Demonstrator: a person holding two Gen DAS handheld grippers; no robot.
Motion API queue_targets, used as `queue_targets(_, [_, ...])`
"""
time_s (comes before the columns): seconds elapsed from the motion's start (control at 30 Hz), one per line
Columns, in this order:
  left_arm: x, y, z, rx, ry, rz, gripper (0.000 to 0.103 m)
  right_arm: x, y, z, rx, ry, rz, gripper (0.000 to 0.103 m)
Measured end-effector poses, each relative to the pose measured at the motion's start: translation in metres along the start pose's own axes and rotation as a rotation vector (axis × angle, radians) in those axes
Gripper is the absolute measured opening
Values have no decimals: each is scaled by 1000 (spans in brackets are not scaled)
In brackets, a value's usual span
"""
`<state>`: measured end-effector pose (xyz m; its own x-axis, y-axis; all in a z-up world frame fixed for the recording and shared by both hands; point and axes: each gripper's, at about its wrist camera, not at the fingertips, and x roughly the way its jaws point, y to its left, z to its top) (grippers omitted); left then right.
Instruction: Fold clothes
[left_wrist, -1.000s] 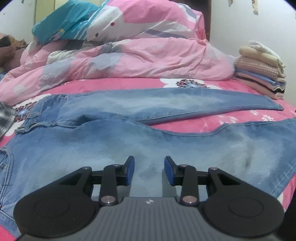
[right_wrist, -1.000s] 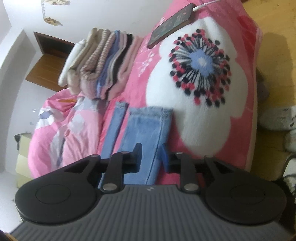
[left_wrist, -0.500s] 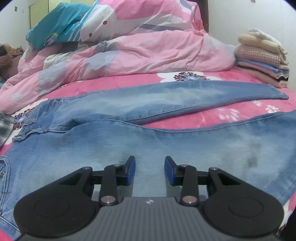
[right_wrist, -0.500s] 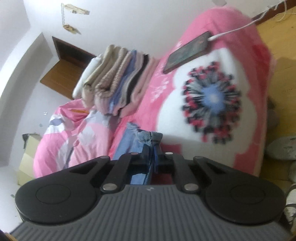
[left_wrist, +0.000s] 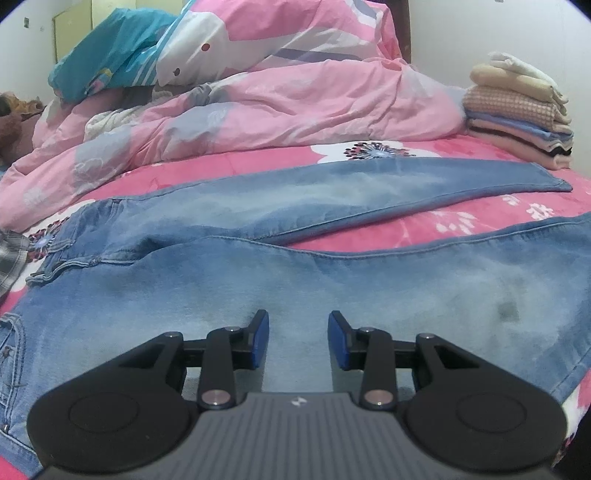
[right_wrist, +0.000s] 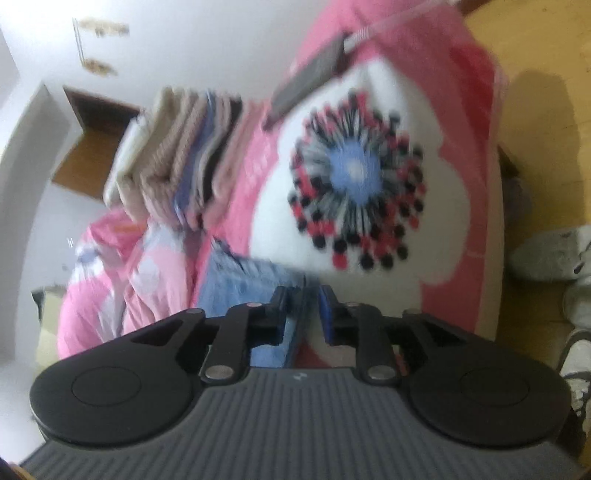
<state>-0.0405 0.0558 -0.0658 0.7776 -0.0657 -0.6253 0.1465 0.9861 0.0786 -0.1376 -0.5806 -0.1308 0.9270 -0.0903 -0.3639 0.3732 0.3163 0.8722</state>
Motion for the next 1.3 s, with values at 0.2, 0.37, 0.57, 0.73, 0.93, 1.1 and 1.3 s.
queue_targets(0.2, [3, 4, 1, -17, -11, -22, 43, -30, 101, -36, -449, -84, 25, 20])
queue_targets(0.37, [5, 1, 1, -26, -15, -22, 51, 15, 203, -200, -1212, 335, 241, 22])
queue_targets(0.57, [8, -1, 3, -40, -8, -25, 56, 43, 209, -295, -1678, 557, 350, 20])
queue_targets(0.73, [14, -1, 5, -31, 7, -24, 57, 83, 174, -169, -1323, 486, 170, 18])
queue_targets(0.93, [17, -7, 8, -21, 14, 5, 59, 111, 100, -14, -949, 218, -12, 0])
queue_targets(1.1, [21, -13, 11, -6, 25, 30, 61, 93, 91, -6, -956, 75, -43, 6])
queue_targets(1.3, [27, -17, 16, -23, 45, 60, 65, 48, 99, -67, -1207, 216, 324, 8])
